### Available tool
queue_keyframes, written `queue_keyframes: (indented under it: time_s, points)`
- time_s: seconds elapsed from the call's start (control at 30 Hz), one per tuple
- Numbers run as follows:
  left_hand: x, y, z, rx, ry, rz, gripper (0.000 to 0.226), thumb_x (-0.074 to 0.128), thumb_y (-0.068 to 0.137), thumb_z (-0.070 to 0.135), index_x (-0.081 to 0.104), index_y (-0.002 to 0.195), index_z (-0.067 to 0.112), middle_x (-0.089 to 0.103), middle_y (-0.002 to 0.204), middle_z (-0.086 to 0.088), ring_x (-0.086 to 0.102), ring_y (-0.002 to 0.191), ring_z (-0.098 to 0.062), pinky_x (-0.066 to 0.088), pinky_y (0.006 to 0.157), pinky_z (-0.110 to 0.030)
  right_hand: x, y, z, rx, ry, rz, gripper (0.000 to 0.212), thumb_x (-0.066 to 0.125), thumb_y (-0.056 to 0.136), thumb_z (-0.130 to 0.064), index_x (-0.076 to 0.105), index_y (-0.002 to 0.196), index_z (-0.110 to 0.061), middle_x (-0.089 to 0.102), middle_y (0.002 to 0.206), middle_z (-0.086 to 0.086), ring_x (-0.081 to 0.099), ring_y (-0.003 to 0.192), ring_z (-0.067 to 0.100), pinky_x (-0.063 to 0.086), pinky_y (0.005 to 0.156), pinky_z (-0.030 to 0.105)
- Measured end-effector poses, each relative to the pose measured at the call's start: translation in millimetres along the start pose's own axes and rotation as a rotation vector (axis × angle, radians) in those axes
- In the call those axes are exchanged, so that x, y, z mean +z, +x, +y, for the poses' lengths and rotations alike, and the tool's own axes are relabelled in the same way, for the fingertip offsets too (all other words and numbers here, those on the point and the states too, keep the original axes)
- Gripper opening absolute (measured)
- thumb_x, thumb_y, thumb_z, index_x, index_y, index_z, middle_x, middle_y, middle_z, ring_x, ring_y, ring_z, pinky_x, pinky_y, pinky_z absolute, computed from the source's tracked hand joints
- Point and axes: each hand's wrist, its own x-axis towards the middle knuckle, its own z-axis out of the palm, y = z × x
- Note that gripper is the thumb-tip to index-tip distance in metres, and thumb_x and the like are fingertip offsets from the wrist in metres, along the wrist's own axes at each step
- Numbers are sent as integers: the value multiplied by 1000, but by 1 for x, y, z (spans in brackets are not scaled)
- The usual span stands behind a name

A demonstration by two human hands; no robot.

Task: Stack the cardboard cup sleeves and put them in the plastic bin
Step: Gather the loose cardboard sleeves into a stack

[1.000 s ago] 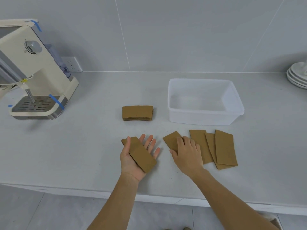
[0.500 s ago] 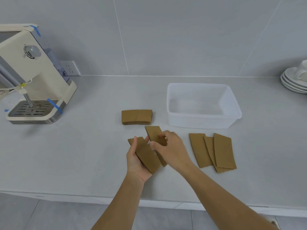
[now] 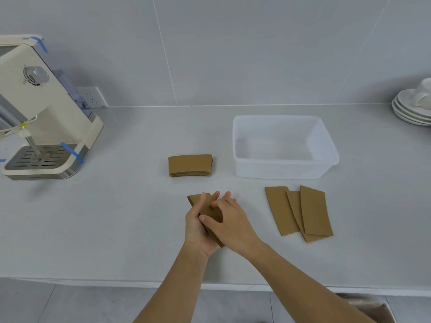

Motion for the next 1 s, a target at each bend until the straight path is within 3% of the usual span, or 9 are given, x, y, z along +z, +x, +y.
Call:
queue_keyframes:
  time_s: [0.1,0.27,0.43,0.6,0.67,0.8,1.0]
  points:
    - [5,3,-3,-45,27,68,45,72,64,47,66,99,20,69,118,-3,63,110,-26,49,93,-45,-13,2,7,-22,-25,-81,48,55,82,-44,50,122,-18,49,125,2,44,117,21,37,102,37]
    - [19,10,-7,-94,78,89,45,73,62,46,67,92,13,72,88,-9,70,78,-29,58,66,-40,-57,9,22,15,100,-247,43,58,81,-43,54,115,-18,55,118,-2,57,99,14,48,84,30]
    - [28,19,-16,-118,32,92,45,73,67,43,64,98,11,73,100,-12,69,93,-29,54,82,-48,-100,11,46,114,10,2,43,53,86,-42,49,122,-19,56,111,-3,55,97,14,43,79,27]
    - [34,28,-30,-142,67,78,52,75,62,44,66,101,11,73,99,-10,70,89,-26,55,77,-46,-121,1,84,282,-200,363,48,48,88,-39,41,127,-12,51,124,9,48,111,27,39,84,36]
    - [38,30,-37,-152,65,71,53,76,60,44,66,101,11,73,97,-9,70,86,-26,55,75,-45,-121,-5,100,333,-305,455,55,50,86,-43,37,128,-10,47,129,13,41,119,31,34,95,39]
    - [44,34,-50,-173,64,56,54,76,61,44,64,102,11,72,95,-9,69,85,-25,55,76,-43,-109,-18,127,483,-384,421,75,49,83,-54,24,137,-9,40,137,15,32,130,32,27,104,42]
    - [49,33,-61,-182,59,33,50,76,60,41,64,97,11,72,91,-9,69,79,-24,55,75,-43,-101,-25,136,457,-490,383,59,49,85,-50,36,126,-9,47,130,13,41,121,31,33,98,40]
